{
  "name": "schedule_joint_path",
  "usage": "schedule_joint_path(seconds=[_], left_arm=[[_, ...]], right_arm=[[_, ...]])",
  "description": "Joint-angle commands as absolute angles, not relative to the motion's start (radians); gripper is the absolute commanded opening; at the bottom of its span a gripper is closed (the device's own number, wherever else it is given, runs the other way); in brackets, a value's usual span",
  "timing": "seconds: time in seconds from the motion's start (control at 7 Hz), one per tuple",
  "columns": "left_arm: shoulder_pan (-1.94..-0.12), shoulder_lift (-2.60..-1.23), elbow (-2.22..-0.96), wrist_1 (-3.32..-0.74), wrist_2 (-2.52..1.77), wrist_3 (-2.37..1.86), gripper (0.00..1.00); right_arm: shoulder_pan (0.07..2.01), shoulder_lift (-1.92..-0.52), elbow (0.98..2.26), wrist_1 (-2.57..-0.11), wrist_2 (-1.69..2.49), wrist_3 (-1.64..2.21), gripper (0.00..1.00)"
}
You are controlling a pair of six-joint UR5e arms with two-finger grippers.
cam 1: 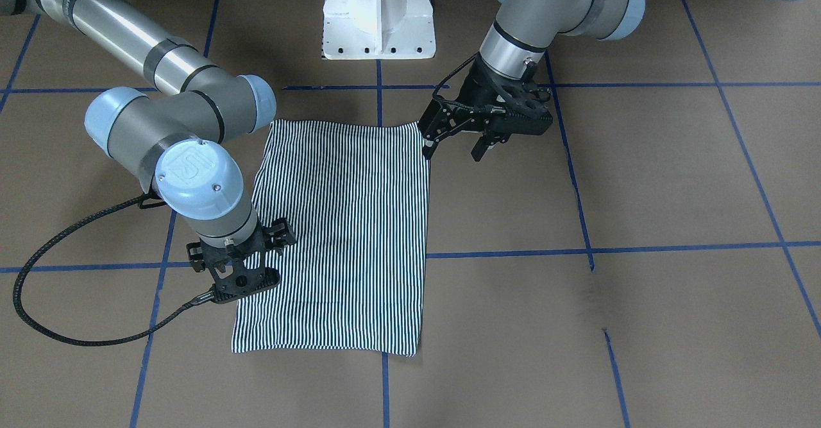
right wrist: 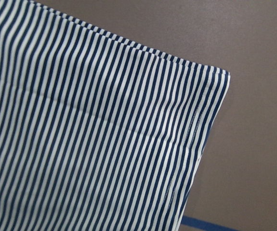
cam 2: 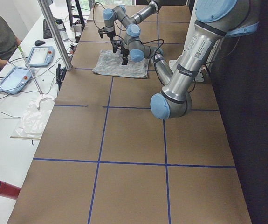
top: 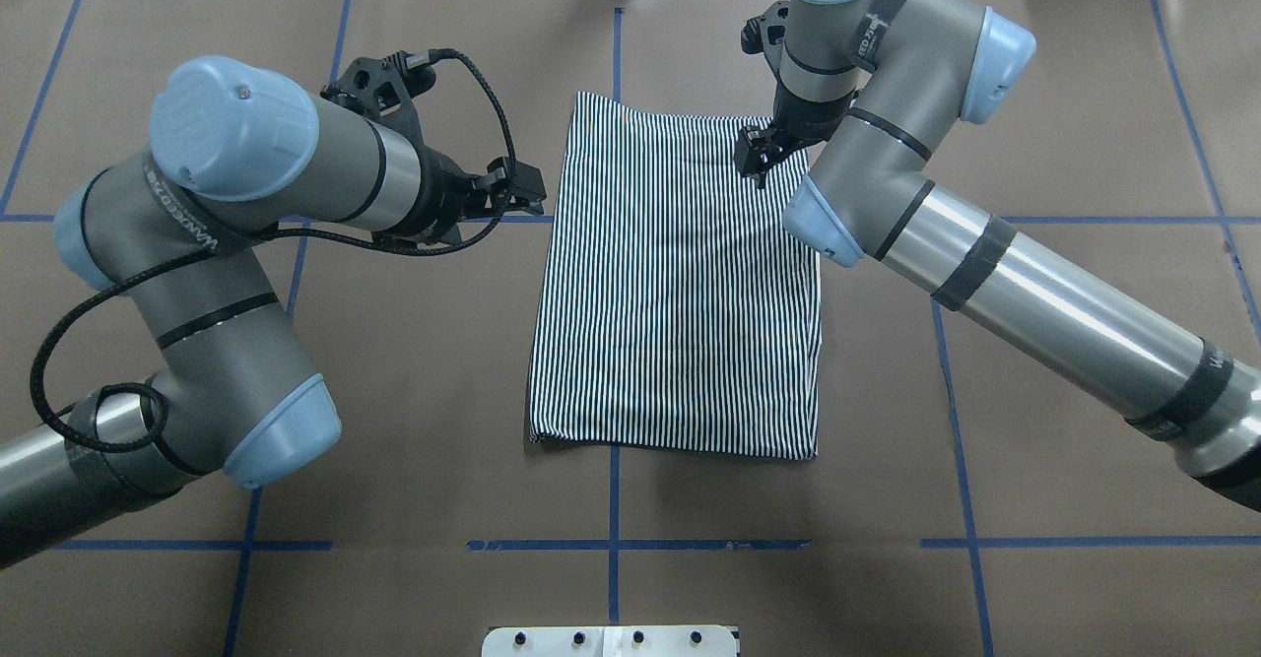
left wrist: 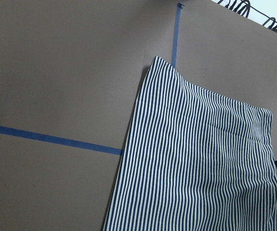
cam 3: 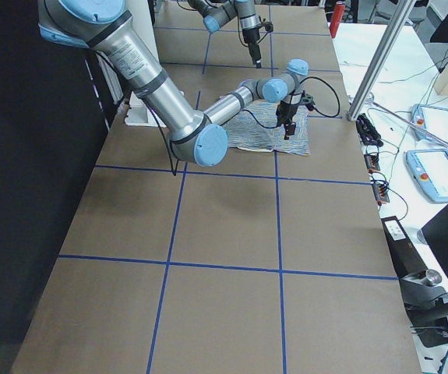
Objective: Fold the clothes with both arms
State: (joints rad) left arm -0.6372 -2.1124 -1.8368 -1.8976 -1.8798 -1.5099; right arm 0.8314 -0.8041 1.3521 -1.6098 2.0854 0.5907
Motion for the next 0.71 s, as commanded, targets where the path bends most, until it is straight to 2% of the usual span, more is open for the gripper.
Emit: schedule_joint_path(seconds=[0.0,0.29,0.57], left_arm=[[-0.512,-2.060,-1.844,-1.895,-1.866,-1.723,1.00],[-0.366,-2.078,-1.829,-1.782,-1.729,-1.892,0.98],[-0.348,-2.133,-1.728,-1.775,-1.673,-1.988,0.95]], right_arm=[[0.827,-0.943,1.580,-1.620,2.134,0.714,1.00],[0.809,-1.000,1.701,-1.609,2.186,0.892,1.00],[0.796,-1.002,1.710,-1.608,2.183,0.908,1.00]])
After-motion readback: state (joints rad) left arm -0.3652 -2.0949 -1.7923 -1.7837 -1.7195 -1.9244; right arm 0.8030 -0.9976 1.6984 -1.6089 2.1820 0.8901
